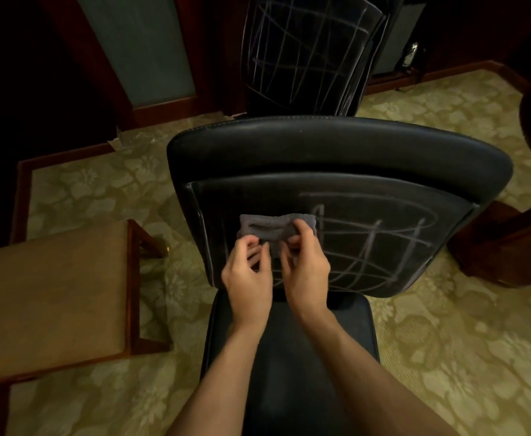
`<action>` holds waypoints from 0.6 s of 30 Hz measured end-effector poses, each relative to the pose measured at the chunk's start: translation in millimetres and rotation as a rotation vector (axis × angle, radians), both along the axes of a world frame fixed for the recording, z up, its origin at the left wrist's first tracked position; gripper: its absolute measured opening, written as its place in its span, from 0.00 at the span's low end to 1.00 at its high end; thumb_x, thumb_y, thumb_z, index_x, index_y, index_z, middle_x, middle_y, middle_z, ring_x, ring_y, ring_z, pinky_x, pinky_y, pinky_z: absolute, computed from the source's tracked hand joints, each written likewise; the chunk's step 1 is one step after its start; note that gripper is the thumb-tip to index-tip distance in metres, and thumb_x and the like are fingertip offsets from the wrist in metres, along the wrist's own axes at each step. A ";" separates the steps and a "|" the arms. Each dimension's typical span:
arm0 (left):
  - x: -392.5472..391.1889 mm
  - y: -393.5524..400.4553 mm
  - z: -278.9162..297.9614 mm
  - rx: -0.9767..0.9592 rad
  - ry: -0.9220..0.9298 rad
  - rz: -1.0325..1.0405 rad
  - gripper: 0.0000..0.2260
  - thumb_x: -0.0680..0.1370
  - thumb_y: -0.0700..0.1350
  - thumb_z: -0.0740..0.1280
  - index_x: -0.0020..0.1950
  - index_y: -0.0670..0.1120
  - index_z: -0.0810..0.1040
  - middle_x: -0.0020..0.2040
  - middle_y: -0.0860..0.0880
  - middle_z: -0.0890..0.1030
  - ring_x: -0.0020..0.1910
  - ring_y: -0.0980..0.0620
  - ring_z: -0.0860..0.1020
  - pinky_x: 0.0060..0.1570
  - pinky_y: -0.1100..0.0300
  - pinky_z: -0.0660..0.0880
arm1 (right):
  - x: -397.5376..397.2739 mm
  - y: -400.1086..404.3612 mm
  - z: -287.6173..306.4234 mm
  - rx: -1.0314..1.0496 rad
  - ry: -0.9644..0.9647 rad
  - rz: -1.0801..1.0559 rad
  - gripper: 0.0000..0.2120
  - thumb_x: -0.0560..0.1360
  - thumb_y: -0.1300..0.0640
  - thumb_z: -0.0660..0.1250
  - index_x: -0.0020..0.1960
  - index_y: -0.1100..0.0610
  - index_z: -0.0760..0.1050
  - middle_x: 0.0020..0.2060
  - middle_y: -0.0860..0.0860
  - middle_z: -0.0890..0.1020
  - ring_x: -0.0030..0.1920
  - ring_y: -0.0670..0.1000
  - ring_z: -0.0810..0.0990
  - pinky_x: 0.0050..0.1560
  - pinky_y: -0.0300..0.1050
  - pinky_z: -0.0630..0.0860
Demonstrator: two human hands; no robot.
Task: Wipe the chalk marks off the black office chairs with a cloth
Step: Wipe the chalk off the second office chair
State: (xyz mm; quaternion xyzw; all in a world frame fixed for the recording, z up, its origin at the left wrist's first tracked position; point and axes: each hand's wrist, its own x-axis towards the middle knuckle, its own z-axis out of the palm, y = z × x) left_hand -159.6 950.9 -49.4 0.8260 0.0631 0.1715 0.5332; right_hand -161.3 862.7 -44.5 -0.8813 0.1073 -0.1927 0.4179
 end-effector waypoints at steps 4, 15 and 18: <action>6.3 8.1 -9.9 0.140 -0.052 -0.079 0.16 0.80 0.41 0.69 0.68 0.46 0.75 0.56 0.48 0.81 0.53 0.58 0.80 0.53 0.70 0.76 | 5.5 -20.5 -10.4 -0.208 -0.039 0.035 0.17 0.79 0.62 0.67 0.67 0.60 0.72 0.55 0.56 0.78 0.49 0.52 0.80 0.47 0.48 0.81; 41.3 4.2 0.1 0.495 -0.186 -0.075 0.11 0.75 0.40 0.72 0.58 0.42 0.82 0.46 0.45 0.81 0.37 0.48 0.81 0.35 0.53 0.79 | 31.3 -33.8 10.4 -0.309 -0.115 0.030 0.04 0.76 0.61 0.69 0.51 0.60 0.77 0.43 0.54 0.78 0.31 0.52 0.77 0.28 0.52 0.77; 50.5 -9.9 25.5 0.432 -0.281 -0.057 0.11 0.77 0.40 0.70 0.59 0.41 0.81 0.46 0.45 0.80 0.39 0.49 0.81 0.37 0.57 0.78 | 39.9 -42.3 38.5 -0.334 -0.239 -0.023 0.06 0.75 0.61 0.69 0.52 0.60 0.78 0.43 0.54 0.78 0.33 0.50 0.76 0.30 0.46 0.75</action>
